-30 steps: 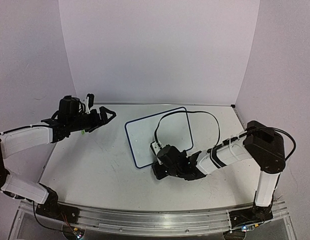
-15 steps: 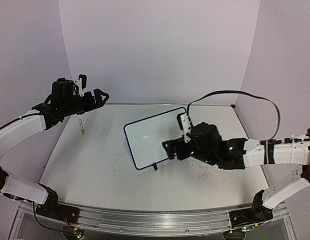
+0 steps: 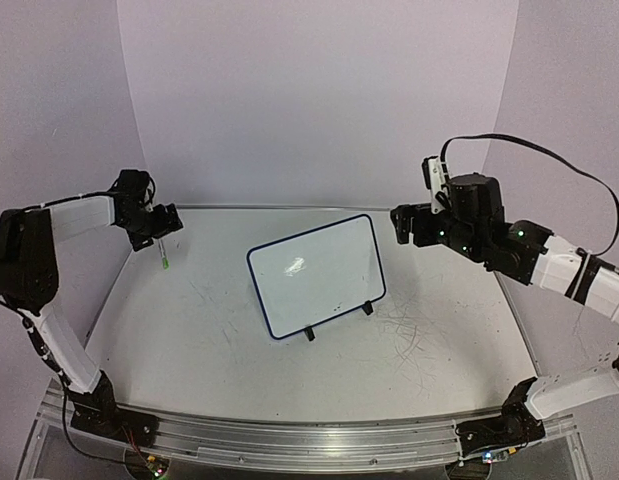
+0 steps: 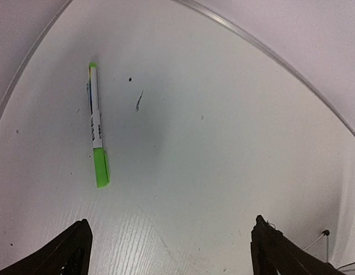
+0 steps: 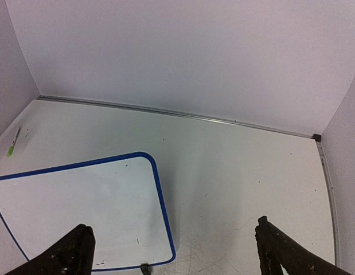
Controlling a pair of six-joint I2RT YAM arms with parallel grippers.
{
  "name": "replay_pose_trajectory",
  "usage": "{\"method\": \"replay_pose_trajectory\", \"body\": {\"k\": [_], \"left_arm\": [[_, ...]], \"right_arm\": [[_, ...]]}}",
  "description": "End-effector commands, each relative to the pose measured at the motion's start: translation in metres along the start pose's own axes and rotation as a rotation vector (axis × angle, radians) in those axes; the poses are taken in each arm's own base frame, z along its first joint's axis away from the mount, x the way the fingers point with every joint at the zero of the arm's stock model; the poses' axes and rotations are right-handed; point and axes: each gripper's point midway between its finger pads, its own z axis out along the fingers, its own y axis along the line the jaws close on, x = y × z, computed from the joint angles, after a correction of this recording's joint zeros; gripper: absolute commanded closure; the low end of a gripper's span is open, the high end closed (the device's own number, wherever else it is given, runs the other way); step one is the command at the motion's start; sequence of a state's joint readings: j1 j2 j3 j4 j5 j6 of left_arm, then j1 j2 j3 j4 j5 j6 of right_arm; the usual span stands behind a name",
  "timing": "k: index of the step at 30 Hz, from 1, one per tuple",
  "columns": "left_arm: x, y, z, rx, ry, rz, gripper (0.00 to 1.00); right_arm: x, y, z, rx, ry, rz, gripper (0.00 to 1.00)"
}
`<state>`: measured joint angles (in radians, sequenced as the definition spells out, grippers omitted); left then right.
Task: Write a sentence on the whiteboard
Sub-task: Pick up the whiteboard marker from the corner of the board.
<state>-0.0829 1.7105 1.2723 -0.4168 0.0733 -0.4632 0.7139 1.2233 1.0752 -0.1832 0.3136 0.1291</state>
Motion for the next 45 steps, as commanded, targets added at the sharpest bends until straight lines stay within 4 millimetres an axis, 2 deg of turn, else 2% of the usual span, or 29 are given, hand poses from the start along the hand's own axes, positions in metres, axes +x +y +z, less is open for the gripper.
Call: {"method": "replay_pose_trajectory", "body": {"k": [1, 4, 6, 9, 11, 13, 18, 25, 28, 33, 37, 39, 41, 45], "left_arm": [[-0.006, 0.022, 0.025, -0.080, 0.037, 0.006, 0.06], [-0.006, 0.044, 0.053, -0.115, 0.078, -0.036, 0.11], [-0.007, 0.051, 0.066, -0.138, 0.093, -0.033, 0.17], [-0.008, 0.056, 0.083, -0.158, 0.103, -0.022, 0.20], [-0.008, 0.062, 0.092, -0.186, 0.109, -0.012, 0.23], [-0.008, 0.067, 0.100, -0.214, 0.111, -0.004, 0.28], [-0.001, 0.067, 0.116, -0.238, 0.138, 0.024, 0.37], [0.019, 0.081, 0.121, -0.328, 0.166, 0.059, 0.54], [0.025, 0.083, 0.121, -0.339, 0.178, 0.077, 0.61], [0.027, 0.081, 0.113, -0.329, 0.182, 0.088, 0.73], [0.033, 0.079, 0.109, -0.310, 0.196, 0.090, 0.82], [0.036, 0.078, 0.106, -0.304, 0.203, 0.089, 0.86], [0.037, 0.077, 0.101, -0.299, 0.202, 0.088, 0.91], [0.034, 0.073, 0.084, -0.292, 0.178, 0.087, 0.98]], "right_arm": [[0.008, 0.007, 0.008, -0.042, 0.044, -0.130, 0.02], [0.028, 0.019, 0.022, -0.119, 0.110, -0.101, 0.02], [0.047, 0.031, 0.031, -0.224, 0.165, -0.065, 0.02], [0.089, 0.049, 0.049, -0.336, 0.276, -0.054, 0.06], [0.118, 0.055, 0.060, -0.361, 0.349, -0.056, 0.10], [0.139, 0.059, 0.065, -0.376, 0.384, -0.036, 0.11], [0.154, 0.067, 0.069, -0.410, 0.398, -0.003, 0.13], [0.183, 0.090, 0.073, -0.386, 0.409, -0.174, 0.16], [0.193, 0.084, 0.080, -0.340, 0.431, -0.185, 0.22], [0.214, 0.069, 0.084, -0.270, 0.448, -0.184, 0.38], [0.223, 0.067, 0.083, -0.265, 0.449, -0.161, 0.39], [0.219, 0.067, 0.081, -0.265, 0.438, -0.142, 0.38], [0.207, 0.069, 0.076, -0.279, 0.410, -0.115, 0.35], [0.167, 0.068, 0.059, -0.287, 0.323, -0.054, 0.27]]}}
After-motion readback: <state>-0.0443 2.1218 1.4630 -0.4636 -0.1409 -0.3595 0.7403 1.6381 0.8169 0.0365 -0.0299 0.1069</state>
